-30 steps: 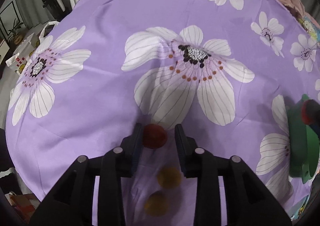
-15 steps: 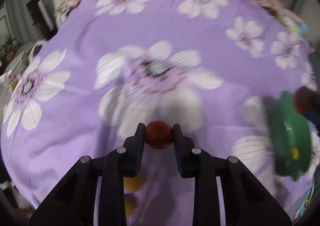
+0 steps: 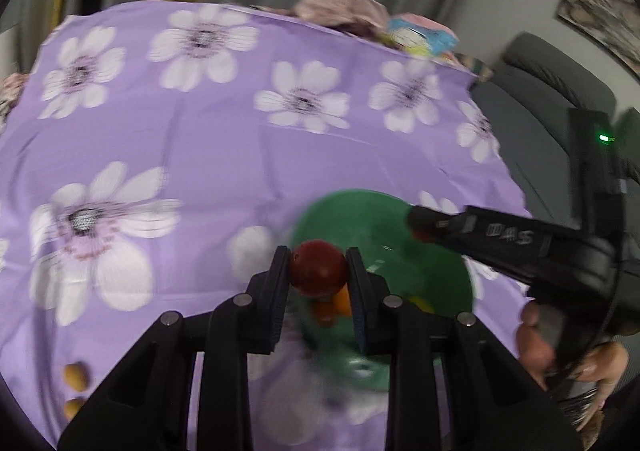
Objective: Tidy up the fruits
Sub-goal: 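Open the right gripper to drop the tomato into the bowl, then move the right tool to the small yellow fruit and close on it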
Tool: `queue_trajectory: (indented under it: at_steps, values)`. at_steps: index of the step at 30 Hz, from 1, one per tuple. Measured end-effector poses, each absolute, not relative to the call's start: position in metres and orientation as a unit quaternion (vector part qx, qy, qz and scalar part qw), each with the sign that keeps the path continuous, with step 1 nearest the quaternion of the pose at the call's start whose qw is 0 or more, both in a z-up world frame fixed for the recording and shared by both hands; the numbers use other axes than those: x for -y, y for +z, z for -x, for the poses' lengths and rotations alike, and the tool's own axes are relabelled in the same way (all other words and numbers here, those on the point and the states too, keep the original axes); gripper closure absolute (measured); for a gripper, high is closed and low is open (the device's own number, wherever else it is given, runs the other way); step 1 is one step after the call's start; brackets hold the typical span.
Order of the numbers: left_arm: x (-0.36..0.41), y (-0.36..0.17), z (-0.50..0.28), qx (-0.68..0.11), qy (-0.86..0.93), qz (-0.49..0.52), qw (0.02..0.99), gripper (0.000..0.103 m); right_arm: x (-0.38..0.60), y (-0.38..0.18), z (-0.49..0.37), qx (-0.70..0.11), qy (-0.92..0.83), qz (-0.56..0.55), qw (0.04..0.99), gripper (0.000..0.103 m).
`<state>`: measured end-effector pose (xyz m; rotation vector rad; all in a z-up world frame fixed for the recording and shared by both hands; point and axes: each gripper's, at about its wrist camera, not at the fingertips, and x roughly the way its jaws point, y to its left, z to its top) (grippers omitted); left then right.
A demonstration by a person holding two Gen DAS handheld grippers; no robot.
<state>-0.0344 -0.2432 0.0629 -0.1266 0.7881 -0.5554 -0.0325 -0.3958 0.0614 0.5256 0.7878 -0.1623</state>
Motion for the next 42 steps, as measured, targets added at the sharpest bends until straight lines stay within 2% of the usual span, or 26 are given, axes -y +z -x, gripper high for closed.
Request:
queue_trajectory:
  at_steps: [6,8,10,11,12,15,21,29,34,39,42]
  values:
    - [0.283,0.055,0.033,-0.402,-0.308,0.047,0.861,0.076,0.421,0.050,0.036,-0.394,-0.113,-0.268,0.872,0.073]
    - [0.288,0.054,0.035,-0.407,-0.309,0.040,0.859,0.069,0.426,0.048,0.038,-0.399,-0.116,-0.272,0.868,0.072]
    - [0.288,0.052,0.037,-0.410,-0.306,0.029,0.859,0.061,0.429,0.047,0.041,-0.398,-0.111,-0.283,0.866,0.064]
    - [0.285,0.052,0.039,-0.409,-0.303,0.025,0.861,0.060,0.428,0.048,0.042,-0.395,-0.108,-0.285,0.867,0.055]
    - [0.282,0.053,0.041,-0.408,-0.298,0.021,0.863,0.060,0.427,0.050,0.043,-0.391,-0.102,-0.286,0.869,0.052]
    - [0.258,0.054,0.047,-0.408,-0.263,0.012,0.874,0.059,0.417,0.056,0.043,-0.382,-0.081,-0.279,0.877,0.052]
    - [0.161,0.045,0.061,-0.430,-0.122,0.006,0.895,0.059,0.367,0.070,0.032,-0.379,0.033,-0.261,0.887,0.052]
    - [0.054,0.016,0.080,-0.489,-0.002,0.062,0.870,0.061,0.252,0.064,0.005,-0.428,0.176,-0.193,0.866,0.052]
    - [0.039,-0.005,0.079,-0.516,-0.002,0.088,0.852,0.061,0.184,0.033,-0.011,-0.472,0.201,-0.122,0.850,0.053]
    - [0.045,-0.018,0.075,-0.529,-0.028,0.103,0.842,0.064,0.142,-0.007,-0.019,-0.528,0.221,-0.084,0.815,0.067]
    - [0.049,-0.026,0.071,-0.538,-0.026,0.097,0.837,0.069,0.131,-0.017,-0.018,-0.539,0.231,-0.075,0.807,0.069]
